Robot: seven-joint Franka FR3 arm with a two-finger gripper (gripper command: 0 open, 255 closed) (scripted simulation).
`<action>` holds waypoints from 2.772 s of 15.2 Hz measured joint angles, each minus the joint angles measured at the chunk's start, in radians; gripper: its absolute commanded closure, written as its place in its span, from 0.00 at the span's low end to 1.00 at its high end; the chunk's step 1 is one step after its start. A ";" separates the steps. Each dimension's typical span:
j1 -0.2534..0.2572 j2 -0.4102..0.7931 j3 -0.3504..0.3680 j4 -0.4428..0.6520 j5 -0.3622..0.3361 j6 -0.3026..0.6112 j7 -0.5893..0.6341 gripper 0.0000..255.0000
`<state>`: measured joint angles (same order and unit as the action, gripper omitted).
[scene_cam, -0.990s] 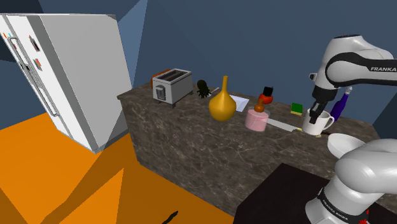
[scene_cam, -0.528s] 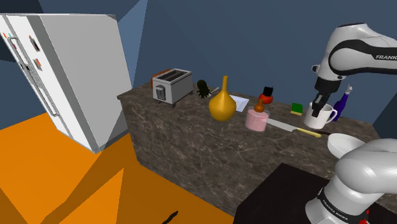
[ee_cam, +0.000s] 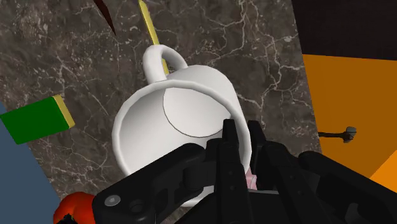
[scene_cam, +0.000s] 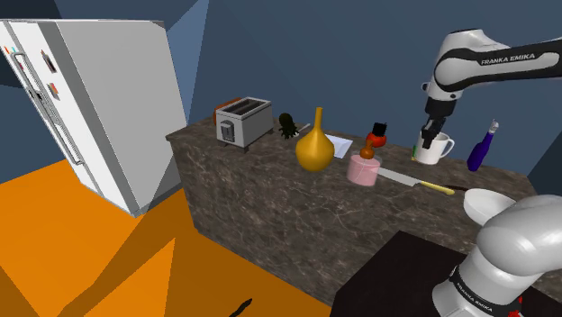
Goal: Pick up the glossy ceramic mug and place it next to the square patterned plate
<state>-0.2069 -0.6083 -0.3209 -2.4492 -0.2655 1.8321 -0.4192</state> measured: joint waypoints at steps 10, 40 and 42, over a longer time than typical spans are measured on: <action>0.057 0.432 -0.087 0.369 0.111 0.065 -0.101 1.00; -0.035 1.075 -0.102 0.921 0.380 0.112 -0.269 1.00; -0.034 1.080 -0.100 0.901 0.383 0.137 -0.270 1.00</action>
<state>-0.2411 0.4716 -0.4210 -1.5480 0.1175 1.9688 -0.6892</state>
